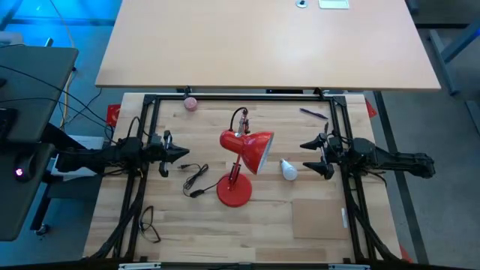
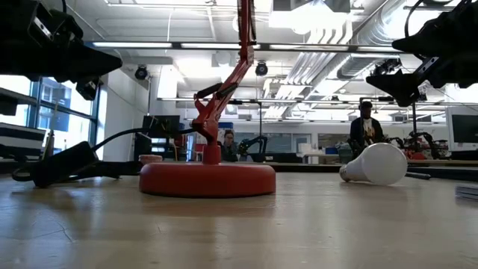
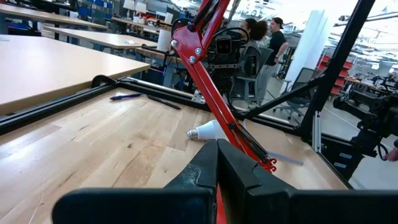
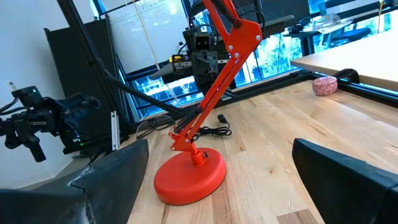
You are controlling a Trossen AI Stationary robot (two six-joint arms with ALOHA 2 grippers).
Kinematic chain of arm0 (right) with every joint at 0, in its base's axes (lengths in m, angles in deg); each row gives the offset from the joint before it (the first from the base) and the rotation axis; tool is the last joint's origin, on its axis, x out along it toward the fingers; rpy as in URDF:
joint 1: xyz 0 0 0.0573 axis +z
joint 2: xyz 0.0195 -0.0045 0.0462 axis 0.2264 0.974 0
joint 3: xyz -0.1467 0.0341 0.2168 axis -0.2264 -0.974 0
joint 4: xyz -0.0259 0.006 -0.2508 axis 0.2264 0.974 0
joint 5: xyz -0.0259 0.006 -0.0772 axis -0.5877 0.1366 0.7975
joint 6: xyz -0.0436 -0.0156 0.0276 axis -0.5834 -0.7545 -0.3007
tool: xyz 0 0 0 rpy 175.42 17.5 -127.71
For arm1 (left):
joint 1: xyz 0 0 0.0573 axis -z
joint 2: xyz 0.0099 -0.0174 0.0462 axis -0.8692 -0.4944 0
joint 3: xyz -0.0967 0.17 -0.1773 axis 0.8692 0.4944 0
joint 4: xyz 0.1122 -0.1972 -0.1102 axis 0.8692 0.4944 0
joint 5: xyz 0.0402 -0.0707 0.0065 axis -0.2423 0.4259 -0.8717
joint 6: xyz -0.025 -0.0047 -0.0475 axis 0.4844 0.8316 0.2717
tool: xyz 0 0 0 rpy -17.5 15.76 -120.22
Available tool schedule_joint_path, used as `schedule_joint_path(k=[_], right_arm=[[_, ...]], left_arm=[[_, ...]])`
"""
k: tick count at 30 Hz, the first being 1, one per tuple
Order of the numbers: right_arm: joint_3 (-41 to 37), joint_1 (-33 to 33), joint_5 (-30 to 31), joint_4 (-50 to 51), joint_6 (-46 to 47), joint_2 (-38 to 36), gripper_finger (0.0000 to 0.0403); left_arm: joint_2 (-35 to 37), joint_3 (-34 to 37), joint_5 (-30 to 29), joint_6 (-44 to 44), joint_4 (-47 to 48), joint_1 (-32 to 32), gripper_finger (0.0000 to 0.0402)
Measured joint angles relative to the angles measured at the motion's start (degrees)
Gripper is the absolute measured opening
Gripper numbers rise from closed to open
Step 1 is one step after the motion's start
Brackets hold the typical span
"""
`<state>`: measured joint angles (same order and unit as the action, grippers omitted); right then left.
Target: Screw lightbulb
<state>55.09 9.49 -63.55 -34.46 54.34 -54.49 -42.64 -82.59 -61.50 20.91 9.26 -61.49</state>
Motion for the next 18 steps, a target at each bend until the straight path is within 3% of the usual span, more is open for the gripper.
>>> schedule_joint_path(k=[4,6,9,11,18], right_arm=[[-0.02,0.0,0.83,-1.6,0.39,0.03,0.039],[-0.02,0.0,5.81,-11.43,5.81,0.14,0.039],[0.23,-0.41,18.19,-31.6,15.64,1.01,0.039],[2.42,-0.89,21.19,-36.18,16.17,3.13,0.039],[20.12,-1.24,10.78,-24.25,13.72,18.03,0.039]], left_arm=[[0.0,0.02,0.02,0.0,-0.01,0.0,0.0],[-0.01,0.0,0.02,0.0,0.01,0.01,0.0],[0.0,0.0,0.0,0.0,0.01,0.01,0.0],[-0.02,0.0,0.01,0.0,0.01,0.02,0.0],[0.0,0.0,0.02,0.0,0.01,0.0,0.0]])
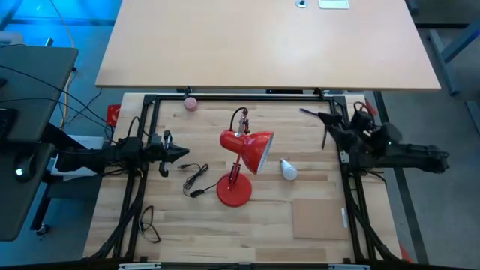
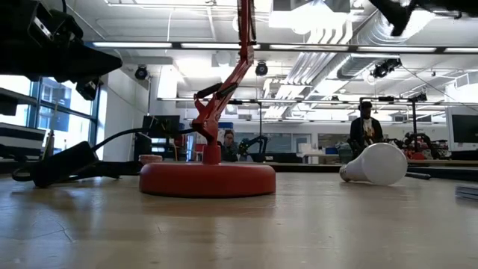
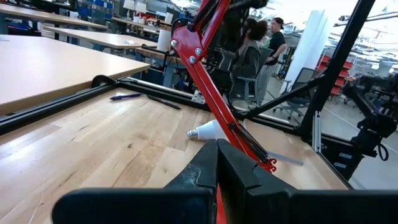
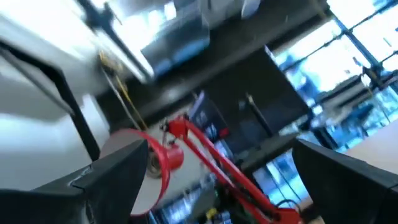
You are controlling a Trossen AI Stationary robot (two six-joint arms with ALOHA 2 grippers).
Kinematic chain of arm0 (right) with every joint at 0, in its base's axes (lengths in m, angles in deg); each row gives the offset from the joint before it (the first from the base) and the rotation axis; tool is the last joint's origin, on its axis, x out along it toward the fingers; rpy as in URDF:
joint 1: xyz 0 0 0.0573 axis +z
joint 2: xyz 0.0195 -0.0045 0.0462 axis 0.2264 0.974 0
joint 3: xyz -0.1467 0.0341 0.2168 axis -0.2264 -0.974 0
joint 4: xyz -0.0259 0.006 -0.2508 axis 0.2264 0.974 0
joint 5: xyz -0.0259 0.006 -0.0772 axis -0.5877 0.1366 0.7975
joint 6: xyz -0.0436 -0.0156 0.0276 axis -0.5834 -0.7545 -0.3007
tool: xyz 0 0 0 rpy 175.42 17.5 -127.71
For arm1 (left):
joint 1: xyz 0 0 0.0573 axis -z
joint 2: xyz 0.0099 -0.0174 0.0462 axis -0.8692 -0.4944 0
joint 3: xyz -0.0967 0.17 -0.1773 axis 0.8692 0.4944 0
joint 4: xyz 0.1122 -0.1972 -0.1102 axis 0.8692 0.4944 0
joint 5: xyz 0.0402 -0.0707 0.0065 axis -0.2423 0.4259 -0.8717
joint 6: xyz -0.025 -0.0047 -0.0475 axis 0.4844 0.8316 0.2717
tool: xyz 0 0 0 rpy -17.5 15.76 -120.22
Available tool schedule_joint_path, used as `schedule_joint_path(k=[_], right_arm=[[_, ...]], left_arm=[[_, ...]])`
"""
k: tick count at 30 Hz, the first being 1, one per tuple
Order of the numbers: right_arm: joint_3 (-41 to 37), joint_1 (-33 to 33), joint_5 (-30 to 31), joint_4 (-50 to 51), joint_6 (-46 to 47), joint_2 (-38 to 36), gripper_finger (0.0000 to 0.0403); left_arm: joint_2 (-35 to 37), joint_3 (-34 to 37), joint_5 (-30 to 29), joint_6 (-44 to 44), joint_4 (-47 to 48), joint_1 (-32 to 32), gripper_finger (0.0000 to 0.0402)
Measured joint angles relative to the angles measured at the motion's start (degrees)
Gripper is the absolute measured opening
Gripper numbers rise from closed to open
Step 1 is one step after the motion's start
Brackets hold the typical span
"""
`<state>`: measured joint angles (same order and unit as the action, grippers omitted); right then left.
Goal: Screw lightbulb
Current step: Prepare the desk lamp
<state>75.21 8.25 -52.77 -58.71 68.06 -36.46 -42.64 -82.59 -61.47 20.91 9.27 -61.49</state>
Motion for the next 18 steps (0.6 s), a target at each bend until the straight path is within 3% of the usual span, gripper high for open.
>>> schedule_joint_path(k=[3,9,13,18], right_arm=[[6.82,-0.02,1.15,0.6,2.53,6.25,0.039],[16.98,-0.02,2.76,0.65,24.59,14.51,0.039],[22.01,-0.02,6.4,0.66,29.38,18.38,0.039],[26.66,-0.02,6.16,0.59,29.8,21.06,0.039]], left_arm=[[0.0,0.0,0.0,0.0,-0.02,0.0,0.0],[-0.01,0.0,0.0,0.0,0.0,0.02,0.0],[-0.01,0.0,-0.01,0.0,0.0,0.01,0.0],[0.0,0.0,0.0,0.0,-0.02,0.0,0.0]])
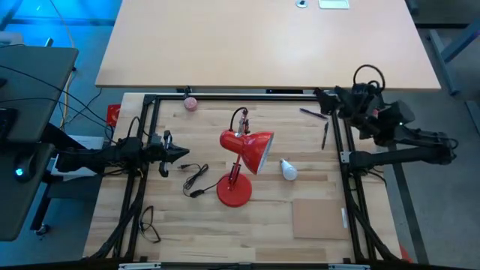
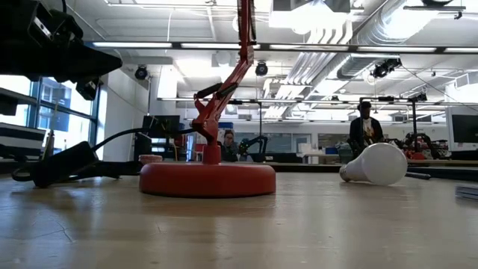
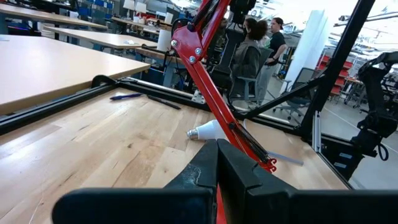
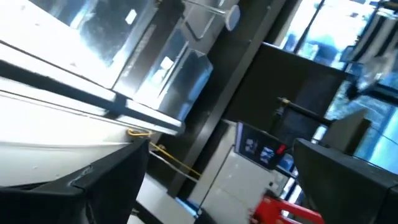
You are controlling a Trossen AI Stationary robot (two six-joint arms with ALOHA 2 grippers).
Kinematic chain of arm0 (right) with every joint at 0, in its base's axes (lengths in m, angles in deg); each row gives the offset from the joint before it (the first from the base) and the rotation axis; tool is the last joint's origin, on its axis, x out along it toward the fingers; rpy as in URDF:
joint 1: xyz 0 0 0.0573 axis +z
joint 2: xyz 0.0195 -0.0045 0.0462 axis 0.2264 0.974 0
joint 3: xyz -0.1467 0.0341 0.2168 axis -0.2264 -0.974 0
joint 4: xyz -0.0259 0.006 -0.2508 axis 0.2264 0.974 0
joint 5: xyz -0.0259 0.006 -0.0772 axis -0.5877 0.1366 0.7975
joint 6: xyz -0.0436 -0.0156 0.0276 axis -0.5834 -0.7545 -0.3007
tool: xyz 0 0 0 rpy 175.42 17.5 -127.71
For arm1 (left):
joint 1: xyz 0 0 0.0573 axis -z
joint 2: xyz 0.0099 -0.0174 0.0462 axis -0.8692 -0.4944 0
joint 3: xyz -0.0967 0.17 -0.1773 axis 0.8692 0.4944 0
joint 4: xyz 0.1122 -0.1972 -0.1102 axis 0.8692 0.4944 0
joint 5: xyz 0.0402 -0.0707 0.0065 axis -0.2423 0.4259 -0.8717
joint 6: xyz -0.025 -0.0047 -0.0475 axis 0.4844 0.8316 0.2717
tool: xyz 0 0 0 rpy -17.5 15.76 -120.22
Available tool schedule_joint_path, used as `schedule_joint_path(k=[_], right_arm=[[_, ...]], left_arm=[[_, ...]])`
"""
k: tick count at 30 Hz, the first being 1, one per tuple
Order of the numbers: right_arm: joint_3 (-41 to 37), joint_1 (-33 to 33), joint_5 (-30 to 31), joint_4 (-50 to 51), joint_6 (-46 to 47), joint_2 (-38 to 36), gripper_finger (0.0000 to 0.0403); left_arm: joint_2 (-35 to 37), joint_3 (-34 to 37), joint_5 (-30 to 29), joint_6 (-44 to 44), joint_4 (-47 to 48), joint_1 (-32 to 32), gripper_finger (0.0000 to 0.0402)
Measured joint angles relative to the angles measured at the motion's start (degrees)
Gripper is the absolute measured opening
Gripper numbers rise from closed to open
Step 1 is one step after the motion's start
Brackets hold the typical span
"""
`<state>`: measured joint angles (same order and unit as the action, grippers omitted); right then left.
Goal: Screw lightbulb
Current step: Prepare the desk lamp
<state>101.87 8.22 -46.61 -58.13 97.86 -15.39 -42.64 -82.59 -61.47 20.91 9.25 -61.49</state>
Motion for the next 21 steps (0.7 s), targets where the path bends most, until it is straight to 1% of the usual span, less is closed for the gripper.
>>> schedule_joint_path(k=[3,4,8,10,12,13,14,17,19,21], right_arm=[[2.83,0.02,0.02,0.67,-5.79,2.06,0.039],[4.04,0.02,0.02,2.41,-7.31,2.88,0.039],[9.47,0.02,-0.13,14.88,-7.9,6.88,0.039],[11.64,0.02,-1.59,20.62,-8.89,9.0,0.039],[13.36,0.03,-2.56,21.9,-8.79,11.2,0.039],[14.08,0.04,-2.62,21.48,-8.83,12.23,0.039],[14.64,0.04,-2.59,21.29,-8.93,13.24,0.039],[15.88,-0.03,-2.58,21.28,-10.38,16.43,0.039],[16.57,-0.66,-2.51,23.27,-12.2,17.96,0.0389],[17.97,-1.55,-2.63,26.9,-11.39,18.65,0.0378]], left_arm=[[0.0,0.0,-0.01,0.0,0.02,0.02,0.0],[0.0,0.0,0.0,0.0,0.0,0.0,0.0],[0.0,0.0,0.0,0.0,0.02,0.01,0.0],[0.0,0.0,0.0,0.0,-0.02,0.01,0.0],[-0.02,0.0,-0.02,0.21,-0.99,0.0,0.0],[-0.02,0.02,0.04,2.26,-2.52,0.01,0.0],[-0.02,0.02,0.3,6.42,-4.66,0.02,0.0],[-0.02,0.01,0.42,24.35,-12.46,0.02,0.0],[0.0,0.0,-2.11,34.28,-16.08,0.02,0.0],[-0.02,0.0,-4.94,38.75,-18.73,0.02,0.0]])
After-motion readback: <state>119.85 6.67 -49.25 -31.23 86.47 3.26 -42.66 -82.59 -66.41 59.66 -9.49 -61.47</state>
